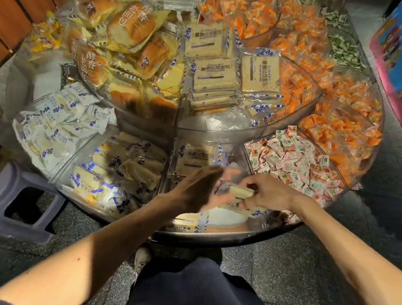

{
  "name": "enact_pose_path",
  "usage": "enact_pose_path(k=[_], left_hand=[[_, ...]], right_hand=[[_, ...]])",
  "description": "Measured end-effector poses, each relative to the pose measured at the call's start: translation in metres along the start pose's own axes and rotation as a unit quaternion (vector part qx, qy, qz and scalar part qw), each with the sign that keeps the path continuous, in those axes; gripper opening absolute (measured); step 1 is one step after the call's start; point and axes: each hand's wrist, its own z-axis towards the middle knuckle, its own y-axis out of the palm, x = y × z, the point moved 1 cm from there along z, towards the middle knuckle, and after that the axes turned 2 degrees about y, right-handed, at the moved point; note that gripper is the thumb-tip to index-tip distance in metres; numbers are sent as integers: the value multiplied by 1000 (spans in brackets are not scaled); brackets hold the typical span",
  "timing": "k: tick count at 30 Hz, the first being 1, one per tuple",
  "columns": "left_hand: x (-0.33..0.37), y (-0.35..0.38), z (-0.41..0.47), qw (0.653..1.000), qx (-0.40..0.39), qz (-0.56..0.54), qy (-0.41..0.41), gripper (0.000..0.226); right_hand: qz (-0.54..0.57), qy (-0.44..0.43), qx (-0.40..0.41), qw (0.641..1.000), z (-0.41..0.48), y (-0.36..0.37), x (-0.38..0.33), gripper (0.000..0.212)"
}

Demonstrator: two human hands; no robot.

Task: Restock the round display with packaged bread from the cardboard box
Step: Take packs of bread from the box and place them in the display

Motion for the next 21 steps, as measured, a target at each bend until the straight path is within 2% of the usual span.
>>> enact_pose_path(k=[2, 5, 8, 10, 12, 14, 17, 20, 21], left_hand=[[-3, 13, 4, 997, -69, -11, -40, 42], [-16, 30, 4, 990, -84, -54, -101, 35], [-30, 41, 2, 972, -115, -95, -182, 31], [-35, 48, 0, 963, -119, -106, -217, 28], [-38, 55, -2, 958, -128, -105, -235, 27], [-44, 61, -3, 955, -138, -65, -253, 27], [-45, 57, -5, 954, -129, -49, -268, 28], [-51, 49, -6, 957, -84, -46, -274, 29], [-51, 48, -5, 958, -92, -36, -270, 28]], right_hand=[[-35, 5, -23, 999, 6, 0, -4, 33], [-35, 35, -28, 998, 11, 5, 3, 51], [-80, 50, -4, 996, 15, 15, 14, 39], [-177, 38, 23, 983, 17, 26, 14, 31], [-317, -3, 53, 947, 21, 41, 9, 34], [-396, -29, 71, 915, 24, 50, 4, 29], [-397, -31, 89, 913, 27, 45, 3, 23], [-361, -48, 103, 926, 30, 39, 3, 42], [-344, -46, 101, 932, 30, 39, 5, 47]])
